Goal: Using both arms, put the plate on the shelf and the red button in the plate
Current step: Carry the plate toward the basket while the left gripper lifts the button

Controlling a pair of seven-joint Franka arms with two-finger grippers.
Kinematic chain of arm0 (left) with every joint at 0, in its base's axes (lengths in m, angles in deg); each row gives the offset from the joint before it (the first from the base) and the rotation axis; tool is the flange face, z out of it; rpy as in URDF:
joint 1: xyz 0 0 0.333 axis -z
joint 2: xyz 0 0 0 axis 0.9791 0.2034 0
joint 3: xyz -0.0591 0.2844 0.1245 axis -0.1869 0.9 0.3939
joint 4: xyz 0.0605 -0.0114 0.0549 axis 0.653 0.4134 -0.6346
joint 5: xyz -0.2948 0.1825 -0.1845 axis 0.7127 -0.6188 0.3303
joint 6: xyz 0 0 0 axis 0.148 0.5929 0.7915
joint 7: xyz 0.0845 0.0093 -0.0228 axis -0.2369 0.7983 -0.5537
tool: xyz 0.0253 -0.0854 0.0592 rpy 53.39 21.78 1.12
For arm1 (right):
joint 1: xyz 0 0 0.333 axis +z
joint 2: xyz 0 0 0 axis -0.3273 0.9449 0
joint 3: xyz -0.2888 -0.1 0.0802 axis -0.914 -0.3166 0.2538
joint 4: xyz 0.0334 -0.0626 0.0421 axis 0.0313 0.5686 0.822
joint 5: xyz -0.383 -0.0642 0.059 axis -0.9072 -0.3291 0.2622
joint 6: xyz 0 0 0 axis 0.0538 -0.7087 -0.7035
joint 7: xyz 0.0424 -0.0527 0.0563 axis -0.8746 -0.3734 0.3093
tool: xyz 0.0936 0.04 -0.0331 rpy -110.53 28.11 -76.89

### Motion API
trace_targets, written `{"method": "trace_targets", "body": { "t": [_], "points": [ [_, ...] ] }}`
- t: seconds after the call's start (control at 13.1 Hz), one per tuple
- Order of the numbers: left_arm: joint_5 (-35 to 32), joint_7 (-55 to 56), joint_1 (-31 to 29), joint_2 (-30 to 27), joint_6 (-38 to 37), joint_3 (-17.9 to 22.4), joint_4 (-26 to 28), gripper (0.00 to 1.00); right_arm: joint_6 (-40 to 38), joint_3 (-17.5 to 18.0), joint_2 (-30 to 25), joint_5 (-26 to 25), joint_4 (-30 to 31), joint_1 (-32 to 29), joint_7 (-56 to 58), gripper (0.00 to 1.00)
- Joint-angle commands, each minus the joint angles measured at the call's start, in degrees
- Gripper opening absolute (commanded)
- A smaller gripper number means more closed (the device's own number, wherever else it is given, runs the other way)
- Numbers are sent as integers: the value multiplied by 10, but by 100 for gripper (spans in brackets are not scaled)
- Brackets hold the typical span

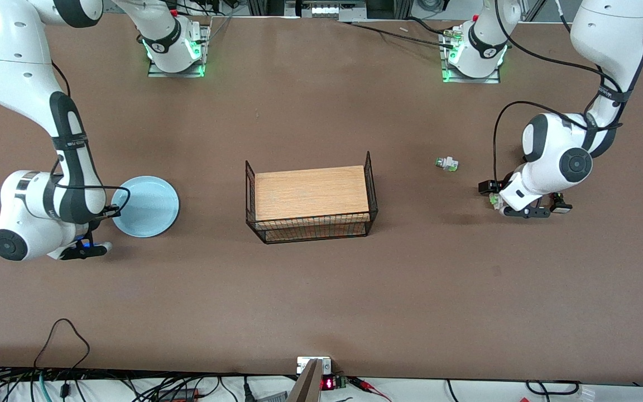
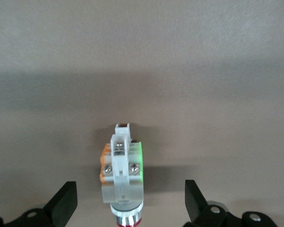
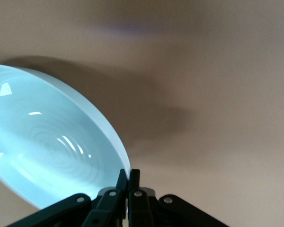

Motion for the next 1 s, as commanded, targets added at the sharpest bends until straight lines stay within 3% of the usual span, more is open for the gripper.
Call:
{"method": "trace_targets", "body": {
  "t": [0.0,0.23,0.31,0.46,0.69,0.92],
  "points": [
    [-7,-8,2,13,8,0,-6,97,-99,0,-6,0,-59,-3,-2,0],
    [-7,-8,3,11,2,0,-6,20,-210,0,-9,2,-118,-2,-8,0],
    [-7,-6,3,6,-1,0,-6,1,-254,4,-25,2,-132,0,-24,0],
    [-7,-6,3,-8,-22,-1,-18,0,-309,9,-49,5,-143,17,-67,0],
    [-8,-8,3,-34,-127,-1,-76,0,-366,8,-96,23,-144,53,-117,0],
    [-7,1,2,-90,-262,-14,-154,0,-437,7,-119,116,-144,63,-239,0]
  ]
}}
